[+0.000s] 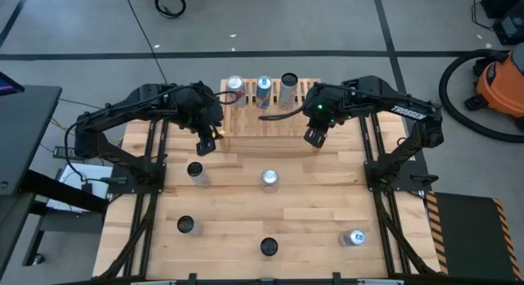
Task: Place canned beverage on shelf
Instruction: Put the red and silver soda can aligned with the red white-silver soda can on the shelf
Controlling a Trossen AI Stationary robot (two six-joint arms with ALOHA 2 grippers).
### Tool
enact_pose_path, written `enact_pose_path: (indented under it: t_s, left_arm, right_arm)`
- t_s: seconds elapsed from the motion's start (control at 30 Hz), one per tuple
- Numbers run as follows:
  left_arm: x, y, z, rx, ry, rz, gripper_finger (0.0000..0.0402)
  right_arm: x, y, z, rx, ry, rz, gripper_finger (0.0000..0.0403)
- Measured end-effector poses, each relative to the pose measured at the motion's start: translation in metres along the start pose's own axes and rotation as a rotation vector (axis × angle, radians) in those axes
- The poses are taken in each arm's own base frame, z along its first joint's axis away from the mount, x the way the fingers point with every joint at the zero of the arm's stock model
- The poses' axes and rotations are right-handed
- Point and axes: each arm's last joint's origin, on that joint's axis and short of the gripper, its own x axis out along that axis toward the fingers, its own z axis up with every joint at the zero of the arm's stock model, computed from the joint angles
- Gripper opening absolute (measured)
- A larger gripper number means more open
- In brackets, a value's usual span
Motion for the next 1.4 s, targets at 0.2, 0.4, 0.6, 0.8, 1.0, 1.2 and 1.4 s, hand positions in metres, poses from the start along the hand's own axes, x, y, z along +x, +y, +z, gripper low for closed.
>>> enact_pose_path:
  t_s: [0.2,0.4,0.6,0.8,1.0,1.2,1.4]
  left_arm:
    - [0.0,-0.003,0.0,0.013,-0.001,-0.005,0.0192]
    - [0.0,-0.003,0.0,0.007,-0.001,-0.005,0.0192]
    - [0.0,-0.003,0.0,-0.008,-0.001,-0.005,0.0192]
    - [0.0,-0.003,0.0,-0.024,-0.001,-0.005,0.0192]
    - [0.0,-0.003,0.0,-0.024,-0.001,-0.005,0.0192]
    - [0.0,-0.003,0.0,-0.024,-0.001,-0.005,0.0192]
    - [0.0,-0.003,0.0,-0.024,-0.001,-0.005,0.0192]
  right_arm:
    - [0.003,0.015,-0.008,-0.009,0.041,0.037,0.0173]
    - [0.017,0.03,-0.019,-0.029,0.102,0.046,0.0239]
    - [0.037,0.039,-0.027,0.019,0.148,0.041,0.0287]
    - [0.044,0.041,-0.028,0.006,0.174,0.092,0.0297]
    - [0.045,0.047,-0.022,-0.078,0.102,0.16,0.0302]
    - [0.042,0.061,-0.014,-0.169,-0.018,0.268,0.0323]
    - [0.038,0.071,-0.008,-0.216,-0.086,0.388,0.0344]
